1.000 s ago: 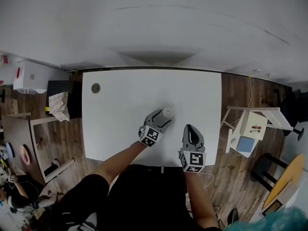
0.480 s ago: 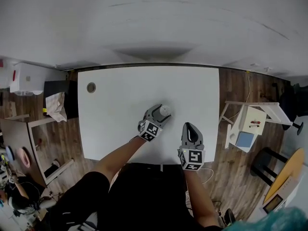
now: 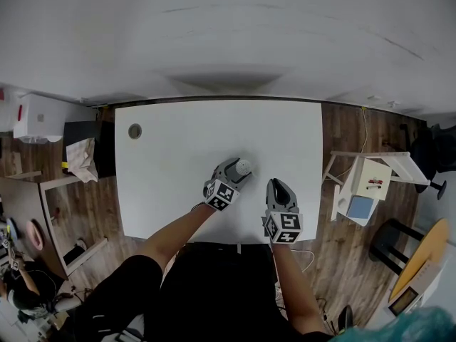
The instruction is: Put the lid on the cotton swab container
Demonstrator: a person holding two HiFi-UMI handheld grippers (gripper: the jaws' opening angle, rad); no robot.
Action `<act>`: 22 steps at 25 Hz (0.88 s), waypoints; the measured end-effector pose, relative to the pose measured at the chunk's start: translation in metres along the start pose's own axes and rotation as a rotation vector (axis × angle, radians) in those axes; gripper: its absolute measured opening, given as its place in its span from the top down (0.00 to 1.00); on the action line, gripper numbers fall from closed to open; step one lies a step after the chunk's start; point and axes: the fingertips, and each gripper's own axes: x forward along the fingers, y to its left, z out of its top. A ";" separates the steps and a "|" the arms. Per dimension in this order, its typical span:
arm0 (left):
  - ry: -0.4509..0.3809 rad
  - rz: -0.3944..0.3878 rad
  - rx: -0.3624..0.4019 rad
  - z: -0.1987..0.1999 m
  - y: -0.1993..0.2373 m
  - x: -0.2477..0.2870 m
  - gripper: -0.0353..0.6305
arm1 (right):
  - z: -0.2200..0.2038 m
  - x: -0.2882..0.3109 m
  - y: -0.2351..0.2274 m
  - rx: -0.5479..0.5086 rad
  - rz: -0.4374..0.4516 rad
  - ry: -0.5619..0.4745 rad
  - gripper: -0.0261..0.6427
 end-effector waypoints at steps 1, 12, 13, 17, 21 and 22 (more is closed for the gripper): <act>0.000 -0.003 -0.002 -0.001 -0.001 -0.001 0.54 | -0.003 0.002 0.000 0.007 0.006 0.011 0.91; 0.009 -0.025 -0.008 -0.016 -0.019 -0.016 0.54 | -0.034 0.011 0.009 0.061 0.042 0.081 0.91; 0.007 -0.026 -0.007 -0.016 -0.021 -0.017 0.54 | -0.037 0.011 0.009 0.061 0.041 0.090 0.91; 0.002 -0.033 -0.007 -0.018 -0.022 -0.020 0.54 | -0.045 0.014 0.008 0.078 0.032 0.099 0.90; 0.001 -0.032 -0.014 -0.018 -0.019 -0.020 0.54 | -0.048 0.021 0.007 0.120 0.044 0.102 0.86; -0.001 -0.030 -0.015 -0.017 -0.020 -0.020 0.54 | -0.050 0.022 0.007 0.124 0.049 0.111 0.81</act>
